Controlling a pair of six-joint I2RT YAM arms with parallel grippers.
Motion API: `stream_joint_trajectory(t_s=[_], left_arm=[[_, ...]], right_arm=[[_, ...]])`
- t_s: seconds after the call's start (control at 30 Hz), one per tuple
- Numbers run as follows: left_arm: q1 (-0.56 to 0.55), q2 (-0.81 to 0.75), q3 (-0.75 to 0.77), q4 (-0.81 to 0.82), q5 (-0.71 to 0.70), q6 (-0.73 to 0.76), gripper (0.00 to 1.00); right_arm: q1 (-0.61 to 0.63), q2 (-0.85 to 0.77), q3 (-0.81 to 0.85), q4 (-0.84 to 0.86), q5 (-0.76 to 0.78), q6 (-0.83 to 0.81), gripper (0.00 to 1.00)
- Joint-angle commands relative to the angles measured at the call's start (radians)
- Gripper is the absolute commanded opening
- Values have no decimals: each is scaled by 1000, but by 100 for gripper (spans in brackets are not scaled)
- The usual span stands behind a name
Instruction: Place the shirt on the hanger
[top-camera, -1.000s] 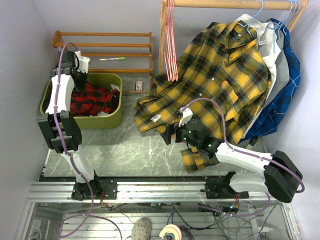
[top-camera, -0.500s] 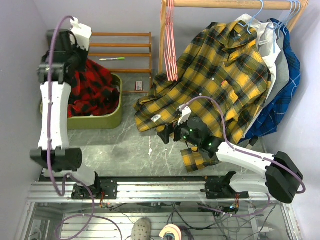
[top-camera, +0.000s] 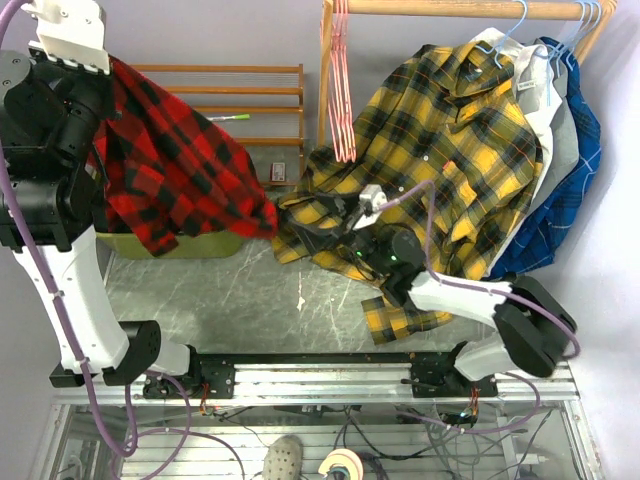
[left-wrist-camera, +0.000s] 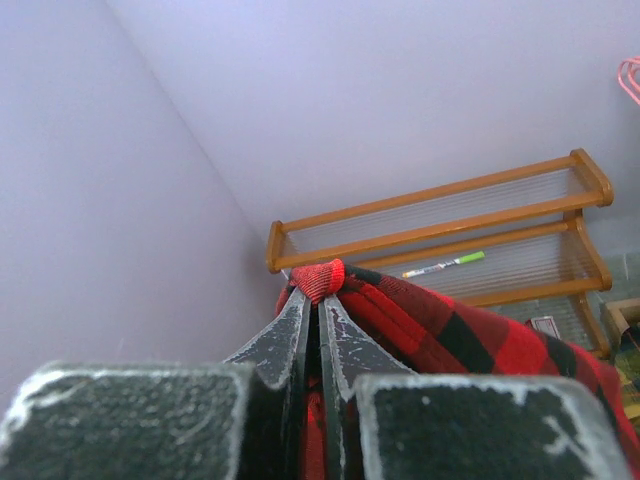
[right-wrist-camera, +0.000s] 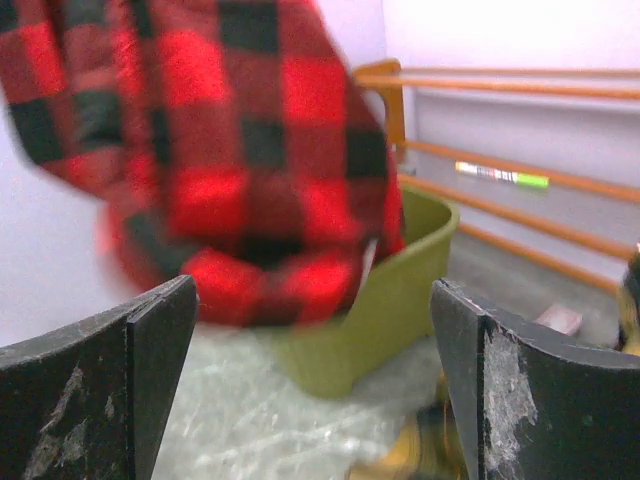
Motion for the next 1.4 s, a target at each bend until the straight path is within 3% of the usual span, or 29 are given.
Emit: stream_joint_trajectory(t_s=[0.0,0.1,0.17,0.3,0.53,0.7,1.0,1.07,1.17,1.23,1.27,1.37], left_arm=[[-4,-7,25,-16,-16,6,12],[-3,-29,-5,-10,-18,3,12],[-3,-37,-21,-7,-22,-2,12],[-3,-47,-32,-1,-17,-12,12],[-3,-42,-26,0,-22,-22,13],[-3,-45,-27,2,-12,-35,13],[-3,-56,-17,-4,-20,-46,13],[-3,-56,-7,-11,-18,-59,12],[-3,-56,30,-29,-2,-86,11],[-3,-55,63,-41,9,-96,11],[-3,-53,81,-46,8,-96,11],[-3,-48,111,-57,-12,-83,11]], right_arm=[[20,152,196,212,-82,-47,100],[93,215,301,199,-141,-93,99],[164,230,340,159,-159,-209,99],[297,242,307,163,-126,-466,100],[456,257,267,59,-67,-697,100],[484,403,306,237,174,-823,100],[482,578,464,195,206,-832,94],[482,629,516,201,242,-861,82],[470,716,592,231,276,-909,31],[468,728,630,221,295,-926,10],[466,717,635,209,289,-929,3],[451,656,614,176,263,-924,0]])
